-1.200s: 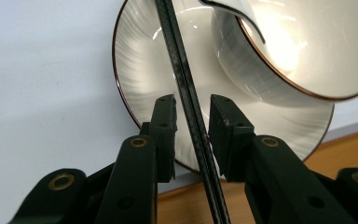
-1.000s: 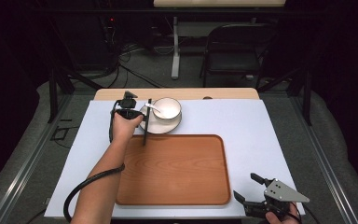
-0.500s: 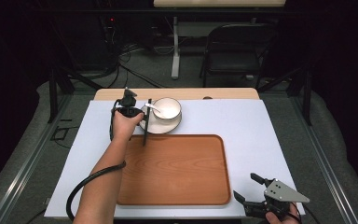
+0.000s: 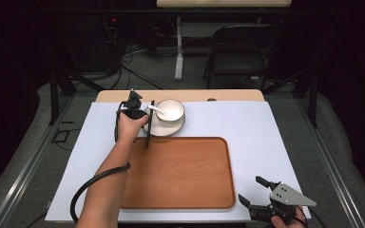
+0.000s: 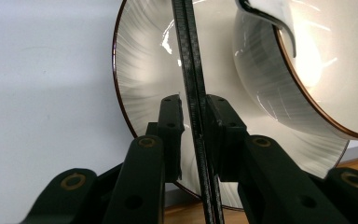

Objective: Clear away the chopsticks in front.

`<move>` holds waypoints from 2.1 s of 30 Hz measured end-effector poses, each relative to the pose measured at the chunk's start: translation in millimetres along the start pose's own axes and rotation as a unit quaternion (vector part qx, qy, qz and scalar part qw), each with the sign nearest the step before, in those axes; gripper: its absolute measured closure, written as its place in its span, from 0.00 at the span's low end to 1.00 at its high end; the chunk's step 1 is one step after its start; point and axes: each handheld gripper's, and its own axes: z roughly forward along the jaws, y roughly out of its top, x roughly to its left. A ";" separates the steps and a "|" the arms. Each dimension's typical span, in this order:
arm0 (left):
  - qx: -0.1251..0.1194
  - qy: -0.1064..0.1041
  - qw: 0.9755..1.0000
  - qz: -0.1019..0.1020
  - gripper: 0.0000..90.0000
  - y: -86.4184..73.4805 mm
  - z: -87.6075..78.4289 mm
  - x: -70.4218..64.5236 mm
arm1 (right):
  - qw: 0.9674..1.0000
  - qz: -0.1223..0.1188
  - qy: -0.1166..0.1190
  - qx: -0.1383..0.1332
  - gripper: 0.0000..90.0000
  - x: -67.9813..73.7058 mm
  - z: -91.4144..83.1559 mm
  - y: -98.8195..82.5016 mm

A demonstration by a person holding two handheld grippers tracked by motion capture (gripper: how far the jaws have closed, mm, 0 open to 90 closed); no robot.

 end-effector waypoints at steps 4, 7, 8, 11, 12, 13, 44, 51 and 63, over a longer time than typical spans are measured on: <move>0.011 0.010 1.000 -0.011 0.88 2.1 2.0 0.2 | 1.000 0.000 -0.001 -0.001 0.16 -0.1 -0.3 -0.2; 0.021 0.014 1.000 -0.017 0.89 3.6 3.7 0.2 | 1.000 0.001 -0.001 -0.002 0.16 0.1 -0.6 -0.2; 0.026 0.013 0.999 -0.018 0.90 4.3 3.7 -0.2 | 1.000 0.001 -0.001 -0.002 0.16 0.1 -0.7 -0.2; 0.030 0.018 0.999 -0.023 0.92 5.7 4.4 -1.4 | 1.000 0.001 -0.001 -0.002 0.16 0.1 -0.7 -0.2; 0.032 0.020 0.999 -0.026 0.92 6.0 4.7 -1.6 | 1.000 0.001 0.000 -0.002 0.16 0.1 -0.7 -0.2; 0.032 0.022 0.999 -0.029 0.93 6.2 5.3 -1.7 | 1.000 0.001 0.000 -0.002 0.16 0.1 -0.7 -0.2; -0.002 -0.056 0.998 -0.041 0.95 -44.5 -52.0 21.7 | 1.000 0.005 0.000 0.000 0.16 -0.1 0.6 0.3; -0.009 -0.077 0.996 -0.035 0.95 -74.3 -72.8 30.6 | 1.000 0.006 -0.001 0.001 0.16 0.0 1.0 0.5; -0.006 -0.109 0.994 -0.012 0.95 -127.9 -88.9 34.3 | 1.000 0.009 -0.004 0.003 0.16 -0.1 1.3 0.7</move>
